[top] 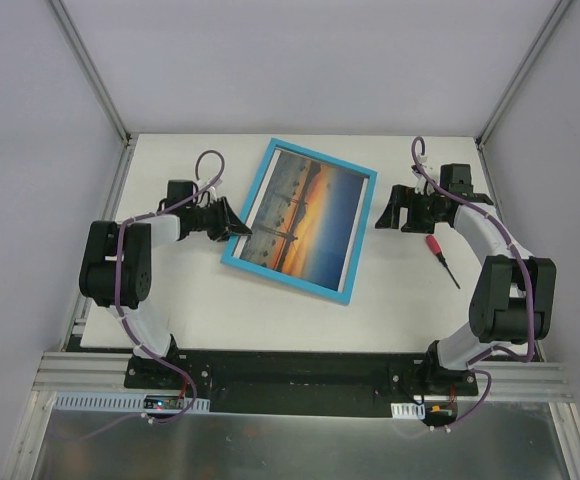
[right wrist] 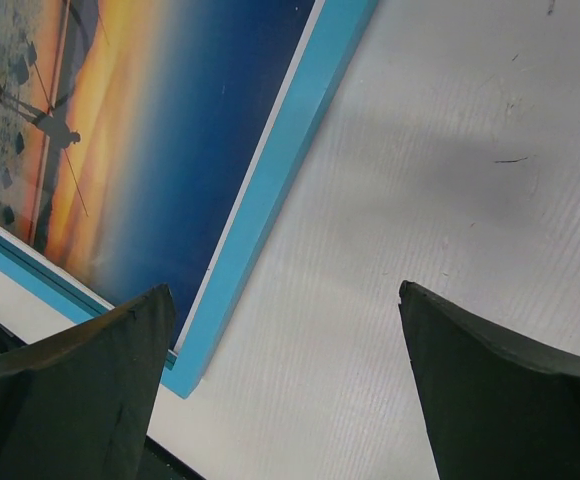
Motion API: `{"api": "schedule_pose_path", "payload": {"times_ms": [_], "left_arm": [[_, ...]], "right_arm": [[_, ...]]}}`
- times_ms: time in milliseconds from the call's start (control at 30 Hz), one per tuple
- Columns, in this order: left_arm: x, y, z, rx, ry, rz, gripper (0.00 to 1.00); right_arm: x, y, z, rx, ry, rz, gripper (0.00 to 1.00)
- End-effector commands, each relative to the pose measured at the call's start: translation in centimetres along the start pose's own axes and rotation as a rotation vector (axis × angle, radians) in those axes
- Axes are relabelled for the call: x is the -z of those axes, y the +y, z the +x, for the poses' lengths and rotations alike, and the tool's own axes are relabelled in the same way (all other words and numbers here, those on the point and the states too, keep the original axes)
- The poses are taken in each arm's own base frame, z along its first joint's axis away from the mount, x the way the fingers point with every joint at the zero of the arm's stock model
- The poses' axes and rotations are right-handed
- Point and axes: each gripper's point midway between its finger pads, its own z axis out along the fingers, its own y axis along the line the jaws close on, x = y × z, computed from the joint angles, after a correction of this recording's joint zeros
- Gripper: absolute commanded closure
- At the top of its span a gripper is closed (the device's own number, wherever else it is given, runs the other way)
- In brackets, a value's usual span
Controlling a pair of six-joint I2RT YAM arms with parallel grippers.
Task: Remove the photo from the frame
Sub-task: Turn over the photo frame at the center of the board.
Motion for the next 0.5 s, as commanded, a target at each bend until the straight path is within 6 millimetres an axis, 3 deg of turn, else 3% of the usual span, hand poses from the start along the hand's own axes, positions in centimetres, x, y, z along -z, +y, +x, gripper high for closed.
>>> {"api": "schedule_pose_path", "payload": {"times_ms": [0,467], "left_arm": [[0.1,1.8,0.4,0.018,-0.046,-0.118,1.00],[-0.2,3.8,2.1,0.027,-0.061,-0.212,1.00]], "right_arm": [[0.3,0.2,-0.7,0.021,-0.009,0.005,0.05],[0.3,-0.1,-0.8,0.023,-0.008,0.020,0.05]]}}
